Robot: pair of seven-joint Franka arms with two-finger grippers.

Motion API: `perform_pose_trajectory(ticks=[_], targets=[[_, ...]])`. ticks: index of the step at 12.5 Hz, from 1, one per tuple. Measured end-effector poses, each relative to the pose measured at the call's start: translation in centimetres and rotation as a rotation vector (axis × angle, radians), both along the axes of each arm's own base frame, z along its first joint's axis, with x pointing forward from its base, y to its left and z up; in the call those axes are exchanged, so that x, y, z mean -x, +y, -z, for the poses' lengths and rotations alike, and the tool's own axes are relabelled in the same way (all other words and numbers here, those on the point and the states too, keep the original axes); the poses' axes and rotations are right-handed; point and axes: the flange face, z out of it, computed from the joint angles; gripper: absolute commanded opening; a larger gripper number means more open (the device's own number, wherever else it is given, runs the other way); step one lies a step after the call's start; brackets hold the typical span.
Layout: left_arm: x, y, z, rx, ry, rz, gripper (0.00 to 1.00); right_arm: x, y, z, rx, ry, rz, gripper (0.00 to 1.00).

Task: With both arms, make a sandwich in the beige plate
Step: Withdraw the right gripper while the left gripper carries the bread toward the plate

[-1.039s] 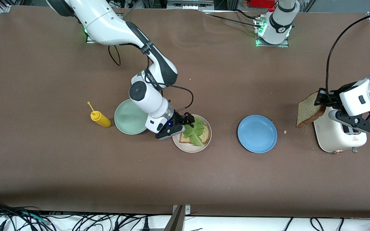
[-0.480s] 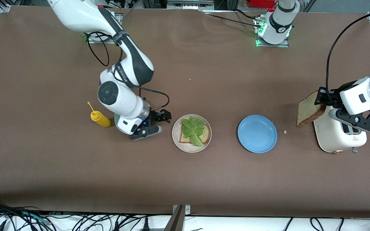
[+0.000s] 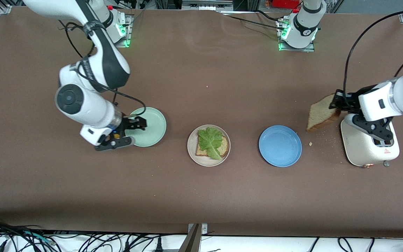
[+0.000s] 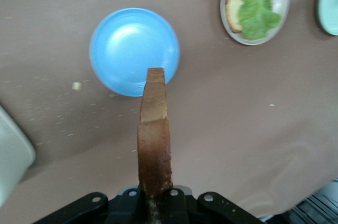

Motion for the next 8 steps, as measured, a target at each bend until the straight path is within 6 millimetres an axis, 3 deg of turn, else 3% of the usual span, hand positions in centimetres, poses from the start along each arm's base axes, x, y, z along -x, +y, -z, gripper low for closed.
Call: perform_pose_trajectory(ticks=[3,8], targets=[[-0.2,-3.2,3.2,0.139,0.087,0.017,0.00,-0.2,-5.2,-1.8,0.022,0.008,0.067,1.00],[-4.0,-10.0,16.0,0.451,0.209,-0.085,0.00,0.5,-11.7,-2.2,0.120,0.004,0.112,1.00]])
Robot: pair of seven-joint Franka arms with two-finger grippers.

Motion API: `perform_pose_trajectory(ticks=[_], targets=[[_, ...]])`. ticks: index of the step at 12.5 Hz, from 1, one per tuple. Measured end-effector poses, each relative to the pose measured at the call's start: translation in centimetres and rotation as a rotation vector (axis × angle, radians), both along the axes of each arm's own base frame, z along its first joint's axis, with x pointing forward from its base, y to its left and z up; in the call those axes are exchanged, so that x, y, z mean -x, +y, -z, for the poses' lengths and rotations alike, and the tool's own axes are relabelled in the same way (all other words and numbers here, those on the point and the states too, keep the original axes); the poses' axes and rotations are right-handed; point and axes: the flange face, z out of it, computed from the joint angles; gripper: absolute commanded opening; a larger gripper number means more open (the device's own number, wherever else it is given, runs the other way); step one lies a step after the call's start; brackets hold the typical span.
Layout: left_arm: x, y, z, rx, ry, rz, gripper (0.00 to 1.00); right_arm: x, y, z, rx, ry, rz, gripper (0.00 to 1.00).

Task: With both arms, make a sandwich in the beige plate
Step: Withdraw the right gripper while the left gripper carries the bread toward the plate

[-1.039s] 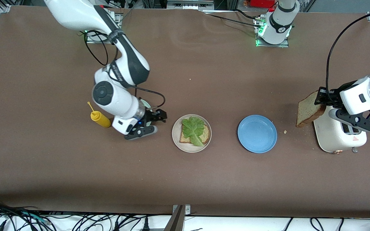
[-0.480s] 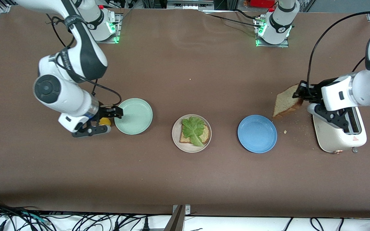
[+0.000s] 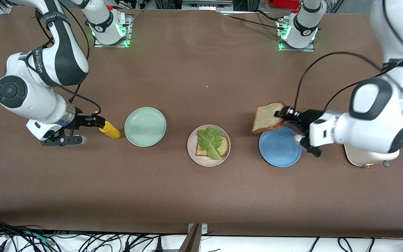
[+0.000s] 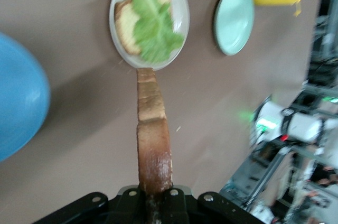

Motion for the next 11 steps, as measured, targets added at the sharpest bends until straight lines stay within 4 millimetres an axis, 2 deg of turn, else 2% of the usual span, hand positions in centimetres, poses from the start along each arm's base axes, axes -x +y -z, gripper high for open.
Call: perform_pose_trajectory(ticks=[2,3,5,7,11], targets=[[-0.9,-3.2,4.0,0.130,0.054,-0.084,0.00,0.2,-2.1,-0.9,0.011,-0.012,0.025,1.00],[-1.2,-4.5,5.2,0.172,0.064,-0.124,0.00,0.2,-3.1,-1.9,0.011,-0.027,0.035,1.00],[-1.6,-7.0,6.2,0.225,0.061,-0.184,0.00,0.6,-4.4,-4.3,0.011,-0.064,0.041,1.00],[-1.8,-8.7,7.5,0.264,0.052,-0.223,0.00,1.5,-5.4,-6.7,0.017,-0.076,0.052,1.00],[-1.3,-11.7,13.4,0.245,0.043,-0.267,0.00,3.3,-6.7,-10.2,0.029,-0.076,0.071,1.00]])
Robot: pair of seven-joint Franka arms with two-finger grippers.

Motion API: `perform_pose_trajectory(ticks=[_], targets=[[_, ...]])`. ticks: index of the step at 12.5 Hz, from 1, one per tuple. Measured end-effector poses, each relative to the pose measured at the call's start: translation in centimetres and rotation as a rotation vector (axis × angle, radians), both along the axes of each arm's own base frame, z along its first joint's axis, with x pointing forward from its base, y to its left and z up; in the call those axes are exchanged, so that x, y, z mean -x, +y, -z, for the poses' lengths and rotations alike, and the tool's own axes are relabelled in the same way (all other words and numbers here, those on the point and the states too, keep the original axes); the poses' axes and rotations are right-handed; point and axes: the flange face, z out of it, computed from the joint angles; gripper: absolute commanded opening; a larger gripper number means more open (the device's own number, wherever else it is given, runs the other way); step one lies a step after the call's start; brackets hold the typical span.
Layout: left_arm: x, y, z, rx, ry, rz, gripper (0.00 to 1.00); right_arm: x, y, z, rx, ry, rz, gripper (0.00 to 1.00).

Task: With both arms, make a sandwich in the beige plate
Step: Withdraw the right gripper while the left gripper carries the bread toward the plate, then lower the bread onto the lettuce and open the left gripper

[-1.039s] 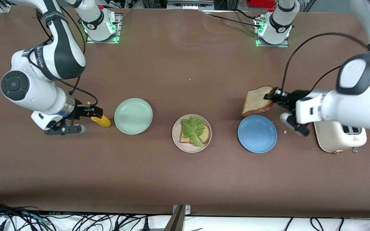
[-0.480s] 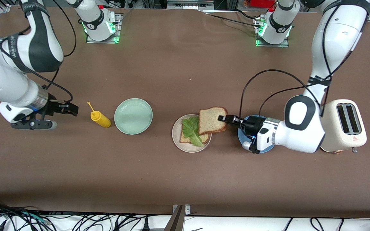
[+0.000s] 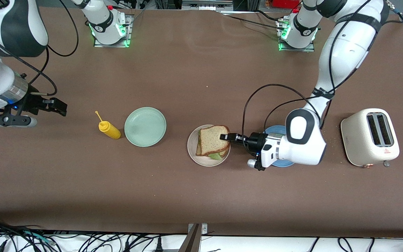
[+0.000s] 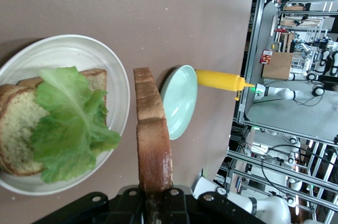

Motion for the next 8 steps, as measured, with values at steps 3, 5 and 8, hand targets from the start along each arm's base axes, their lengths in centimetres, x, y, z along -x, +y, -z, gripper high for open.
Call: perform_pose_trajectory(ticks=[3,5,8], targets=[[0.1,0.0,3.7,-0.006,-0.045,-0.005,0.05,0.7,-0.9,-1.4,0.003,-0.003,0.016,1.00],[0.0,0.1,4.4,-0.006,-0.061,-0.005,0.99,1.2,-2.3,-2.6,0.007,0.011,0.043,1.00],[-0.1,0.1,4.2,-0.001,-0.081,0.002,1.00,2.0,-3.0,-4.9,0.011,0.046,0.060,1.00]])
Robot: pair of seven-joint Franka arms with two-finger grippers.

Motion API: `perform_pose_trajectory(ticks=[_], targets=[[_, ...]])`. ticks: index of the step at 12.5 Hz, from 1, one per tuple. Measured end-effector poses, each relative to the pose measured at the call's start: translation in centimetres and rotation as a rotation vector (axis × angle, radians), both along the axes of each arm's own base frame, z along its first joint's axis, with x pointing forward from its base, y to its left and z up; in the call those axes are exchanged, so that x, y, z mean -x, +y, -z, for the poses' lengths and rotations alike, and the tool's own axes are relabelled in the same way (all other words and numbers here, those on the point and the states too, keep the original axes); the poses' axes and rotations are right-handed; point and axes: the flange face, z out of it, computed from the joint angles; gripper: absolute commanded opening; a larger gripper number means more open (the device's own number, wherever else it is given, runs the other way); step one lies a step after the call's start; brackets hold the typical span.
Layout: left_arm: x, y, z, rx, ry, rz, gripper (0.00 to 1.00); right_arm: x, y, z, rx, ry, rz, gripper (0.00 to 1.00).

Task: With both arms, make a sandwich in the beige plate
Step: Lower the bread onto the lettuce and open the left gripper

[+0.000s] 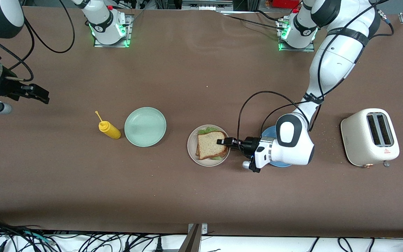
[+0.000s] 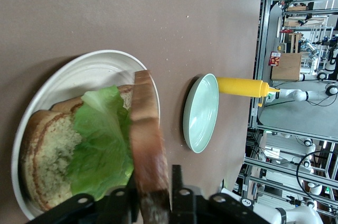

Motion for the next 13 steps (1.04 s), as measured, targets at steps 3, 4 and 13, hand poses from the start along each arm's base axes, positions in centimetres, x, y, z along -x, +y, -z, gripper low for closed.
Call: perform_pose_trajectory(ticks=[3,4,13], targets=[[-0.2,0.1,-0.2,0.001,-0.009,0.000,1.00,0.4,-0.1,-1.4,-0.017,0.022,0.011,1.00],[-0.2,0.2,-0.1,-0.002,-0.011,0.001,1.00,0.5,-0.4,-1.7,-0.024,0.020,0.017,1.00],[-0.8,4.1,-7.4,-0.346,-0.060,0.143,1.00,0.0,-2.0,-3.7,-0.038,-0.041,0.049,1.00]])
